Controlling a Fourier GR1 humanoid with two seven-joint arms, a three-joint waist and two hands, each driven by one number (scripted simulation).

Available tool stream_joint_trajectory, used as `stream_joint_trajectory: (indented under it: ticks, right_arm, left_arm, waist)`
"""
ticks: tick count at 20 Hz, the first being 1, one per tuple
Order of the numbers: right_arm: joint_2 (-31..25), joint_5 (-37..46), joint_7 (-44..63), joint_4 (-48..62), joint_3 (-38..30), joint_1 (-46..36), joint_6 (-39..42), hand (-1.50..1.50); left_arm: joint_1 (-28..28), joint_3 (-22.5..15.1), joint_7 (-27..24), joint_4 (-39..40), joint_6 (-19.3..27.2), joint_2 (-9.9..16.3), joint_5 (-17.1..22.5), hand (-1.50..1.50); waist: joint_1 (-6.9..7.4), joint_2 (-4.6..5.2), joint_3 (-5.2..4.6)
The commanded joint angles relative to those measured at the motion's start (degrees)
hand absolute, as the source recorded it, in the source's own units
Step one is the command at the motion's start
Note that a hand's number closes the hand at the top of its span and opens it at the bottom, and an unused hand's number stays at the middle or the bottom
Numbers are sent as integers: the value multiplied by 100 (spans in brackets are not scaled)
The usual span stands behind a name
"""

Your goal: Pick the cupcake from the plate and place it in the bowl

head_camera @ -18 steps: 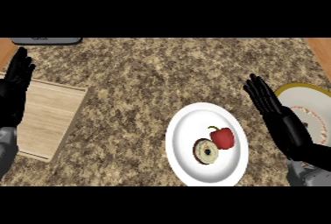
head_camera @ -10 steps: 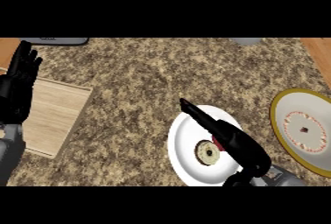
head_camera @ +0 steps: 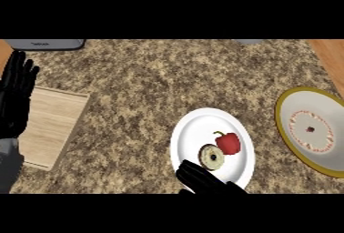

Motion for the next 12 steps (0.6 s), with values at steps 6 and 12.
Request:
stream_joint_trajectory:
  ticks: [6,12]
  right_arm:
    - [-1455,937,2174,-2100,-873,124,670,-150]
    - [-2625,540,3304,-2243,-1320,-391,2225,-150]
  left_arm:
    - [361,-2,-358,-117,-79,-156,-147,0]
    - [-11,104,-153,82,-182,-114,3,0]
  waist:
    - [3,12,-4]
    - [33,39,-12]
